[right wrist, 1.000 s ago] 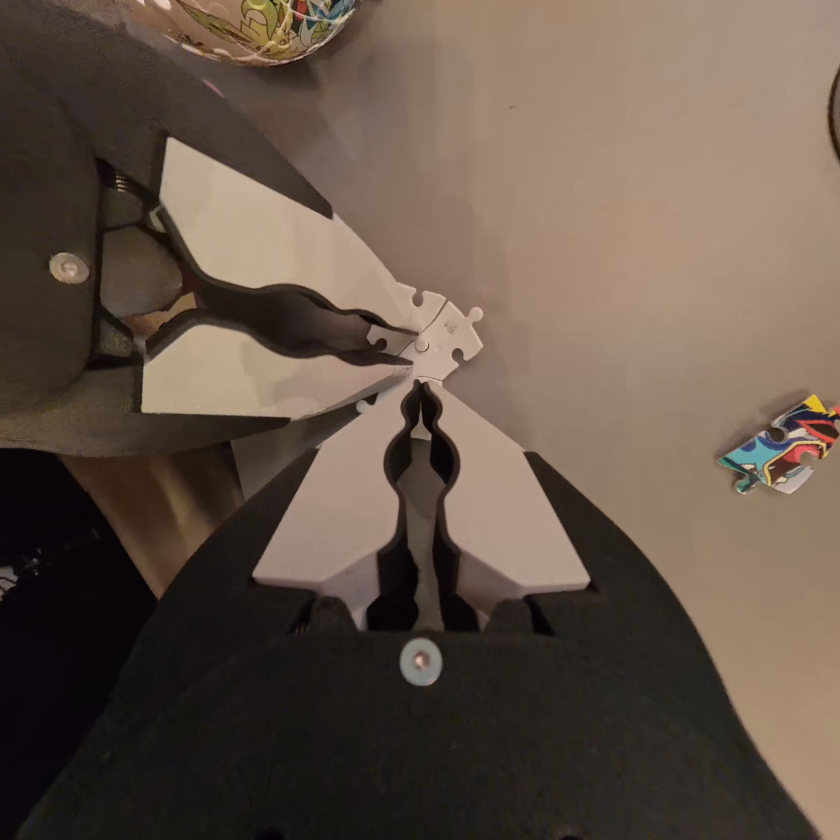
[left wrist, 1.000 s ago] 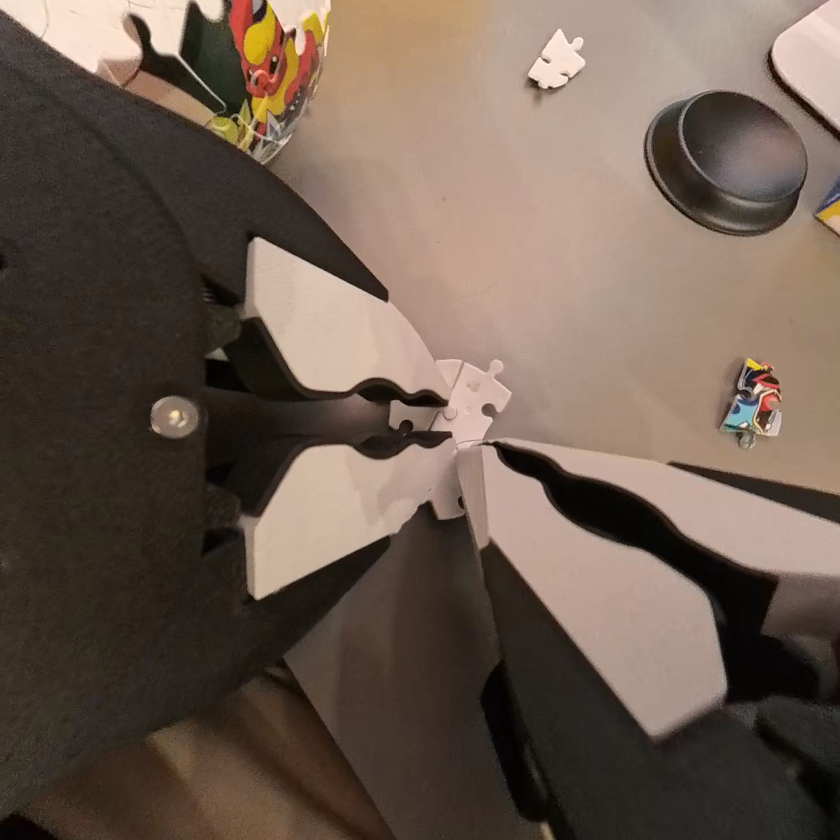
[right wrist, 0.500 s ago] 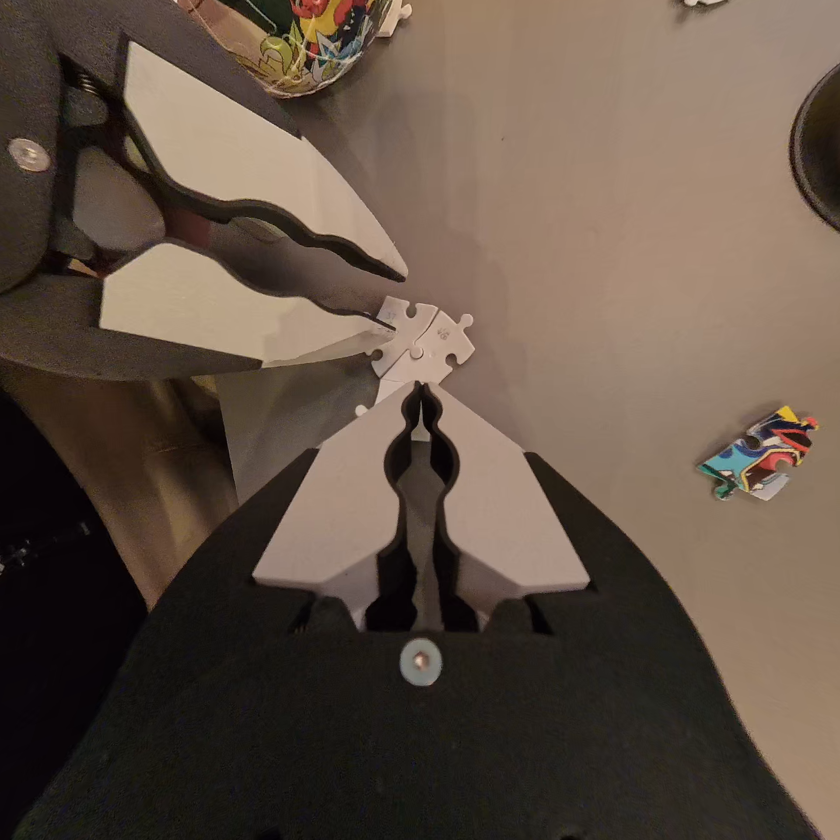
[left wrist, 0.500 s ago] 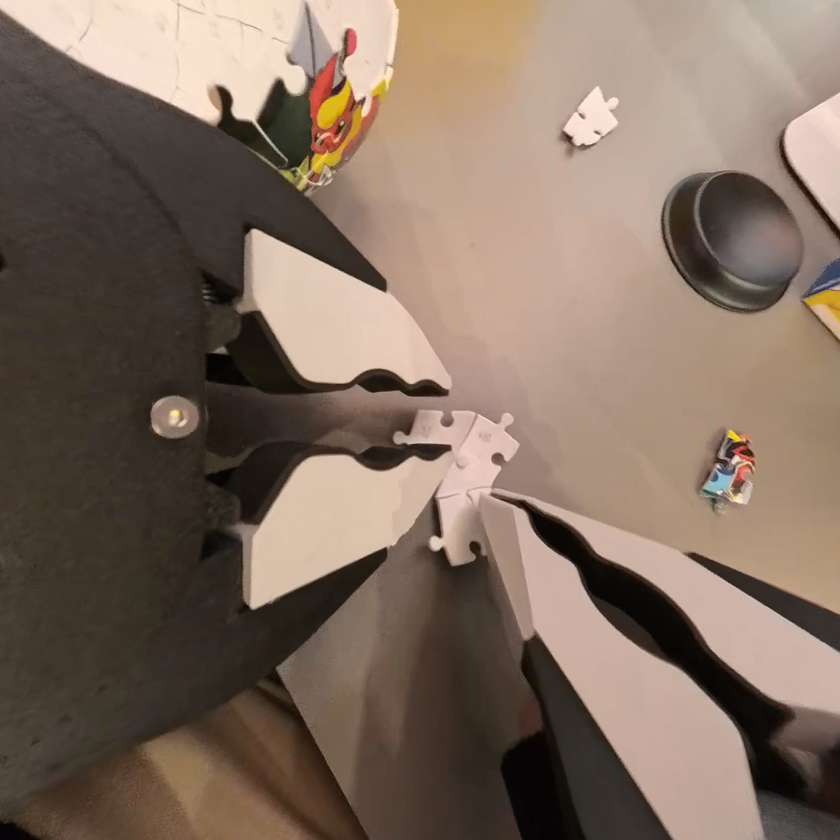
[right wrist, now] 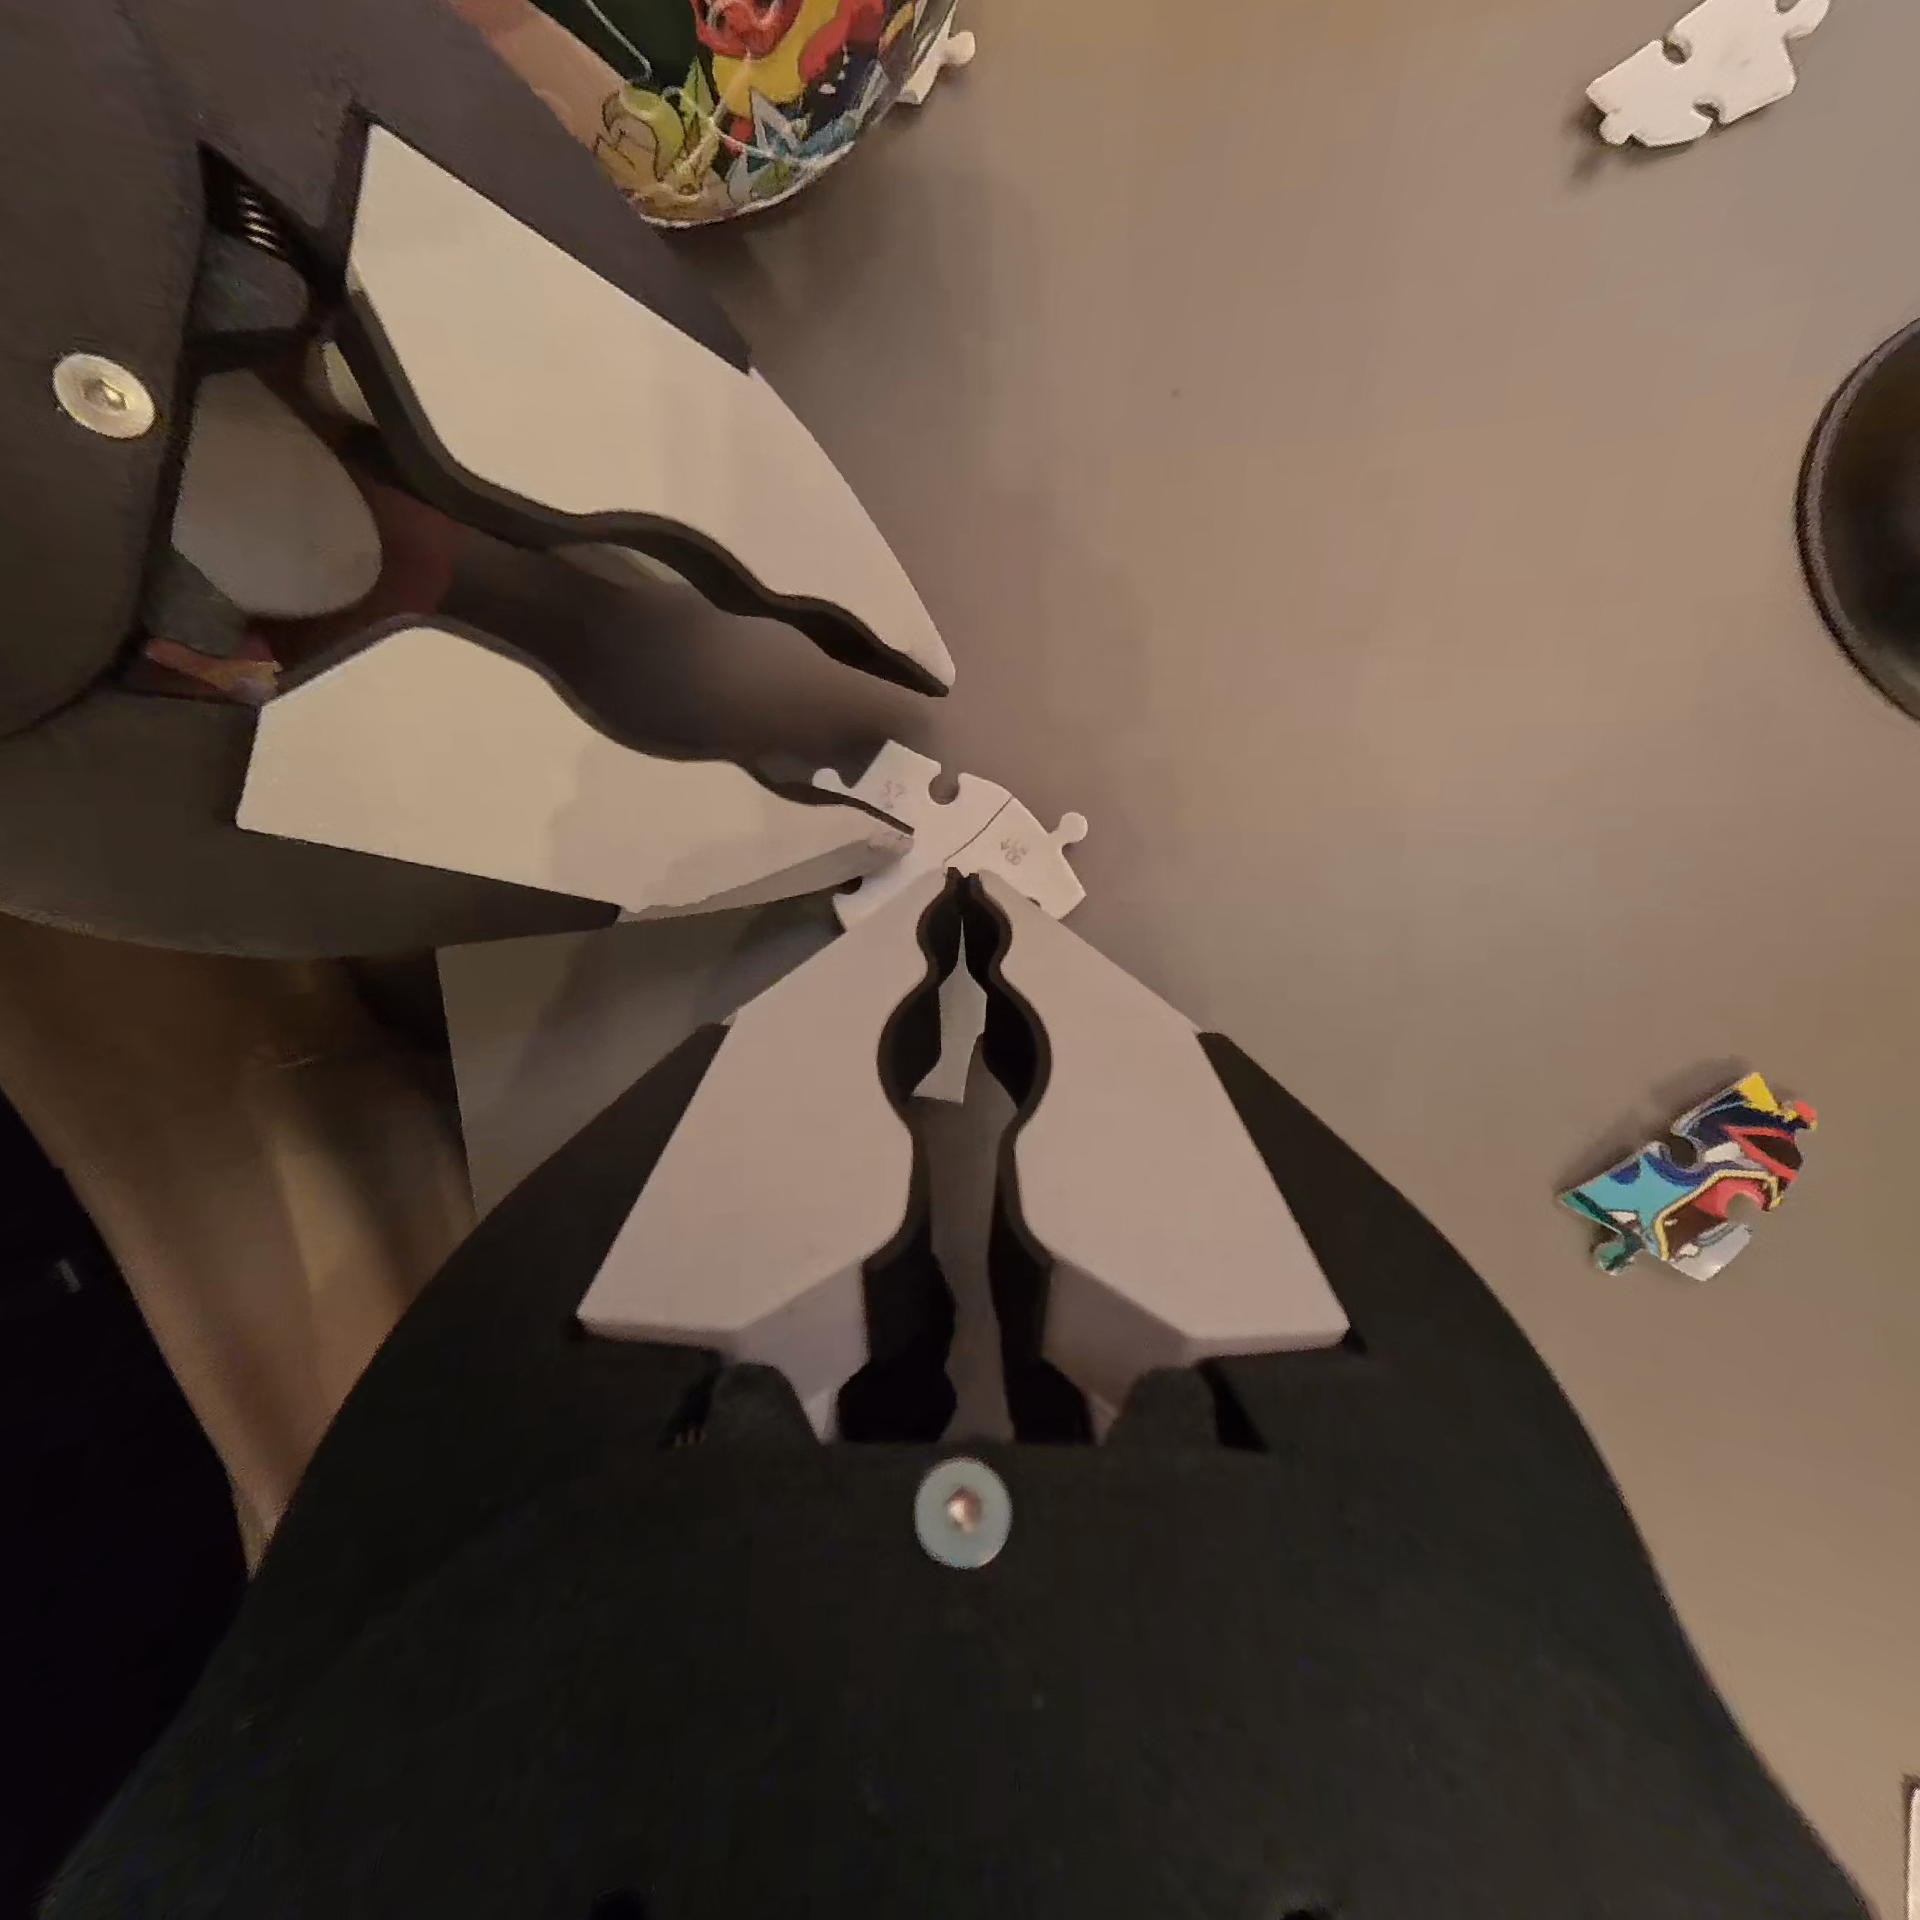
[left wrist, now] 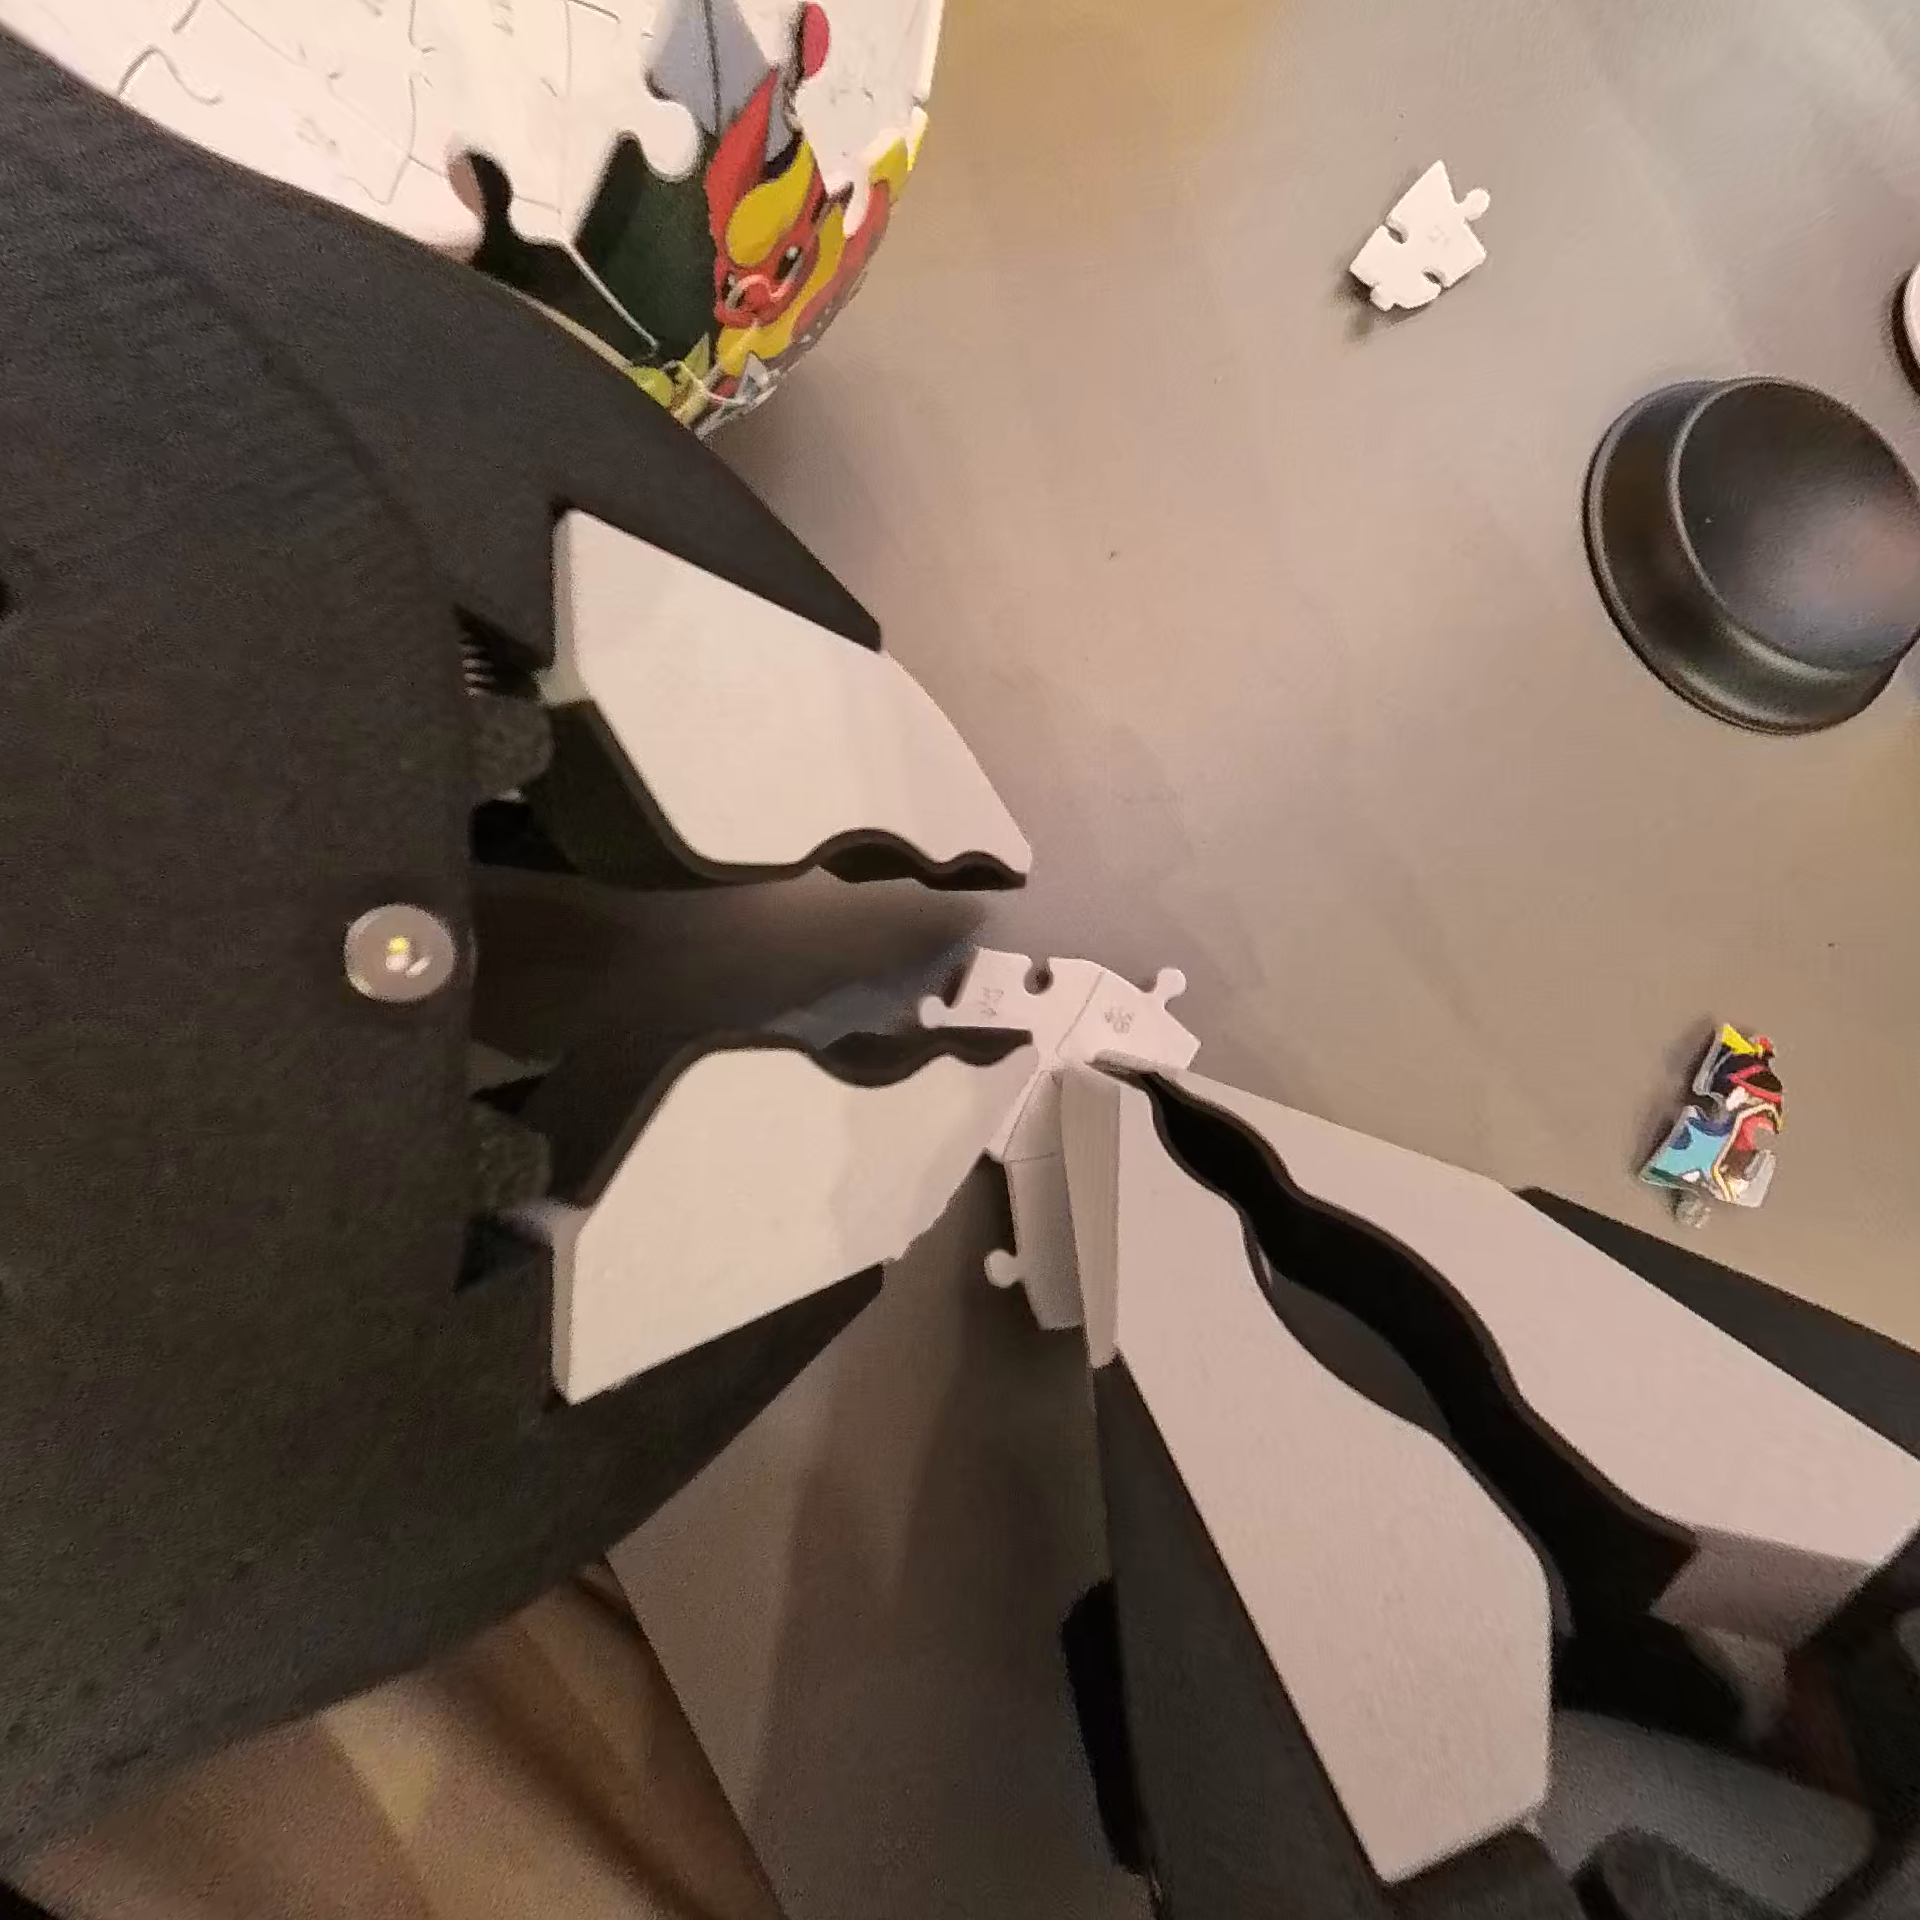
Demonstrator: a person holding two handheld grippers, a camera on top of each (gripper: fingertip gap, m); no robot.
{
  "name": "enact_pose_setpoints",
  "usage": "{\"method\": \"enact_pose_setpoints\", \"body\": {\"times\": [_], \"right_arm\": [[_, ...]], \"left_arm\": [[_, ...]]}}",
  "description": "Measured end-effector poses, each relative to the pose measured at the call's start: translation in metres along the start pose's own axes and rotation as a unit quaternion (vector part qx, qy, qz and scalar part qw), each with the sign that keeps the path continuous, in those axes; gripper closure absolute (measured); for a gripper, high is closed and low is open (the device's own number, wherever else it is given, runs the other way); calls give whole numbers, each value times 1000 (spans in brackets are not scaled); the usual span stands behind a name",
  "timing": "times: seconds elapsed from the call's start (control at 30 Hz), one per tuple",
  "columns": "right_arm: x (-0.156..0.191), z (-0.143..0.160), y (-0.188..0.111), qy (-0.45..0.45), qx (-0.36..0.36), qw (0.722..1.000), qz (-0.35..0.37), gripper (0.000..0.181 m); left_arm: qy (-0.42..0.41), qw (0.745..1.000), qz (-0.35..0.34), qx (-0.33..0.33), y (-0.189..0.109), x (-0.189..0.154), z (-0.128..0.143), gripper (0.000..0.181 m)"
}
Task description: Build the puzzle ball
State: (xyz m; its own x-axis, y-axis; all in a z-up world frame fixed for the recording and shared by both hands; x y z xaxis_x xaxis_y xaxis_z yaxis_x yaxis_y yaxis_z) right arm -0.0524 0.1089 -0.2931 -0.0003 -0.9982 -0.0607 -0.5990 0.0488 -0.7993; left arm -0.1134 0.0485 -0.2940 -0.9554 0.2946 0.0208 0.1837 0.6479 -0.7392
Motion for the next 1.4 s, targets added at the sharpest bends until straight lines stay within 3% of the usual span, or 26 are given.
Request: {"method": "enact_pose_setpoints", "body": {"times": [0.47, 0.73, 1.4], "right_arm": [[-4, 2, -1, 1, -2, 1000, -18, 181], [-8, 4, -25, -5, -14, 1000, -21, 181], [5, 10, -11, -67, 20, 998, -4, 181]], "left_arm": [[-30, 999, 35, -2, -1, -2, 3, 156], [-41, 998, 51, -10, -2, -1, 4, 156], [-72, 993, 91, -10, 2, -1, -3, 157]]}}
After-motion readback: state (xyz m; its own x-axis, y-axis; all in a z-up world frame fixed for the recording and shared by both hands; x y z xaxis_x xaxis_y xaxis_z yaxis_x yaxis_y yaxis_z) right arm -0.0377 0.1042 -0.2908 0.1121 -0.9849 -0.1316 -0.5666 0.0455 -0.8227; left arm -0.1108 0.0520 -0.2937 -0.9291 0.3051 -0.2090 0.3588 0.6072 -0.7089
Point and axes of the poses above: each gripper's, where its closed fingertips meet, y out along the fingers, z out of its underside, x = y × z across the jaws, the point moved 7 cm from there along -y, back along the fingers, and after that the axes turned 9 degrees about z, right-handed, at the moved point
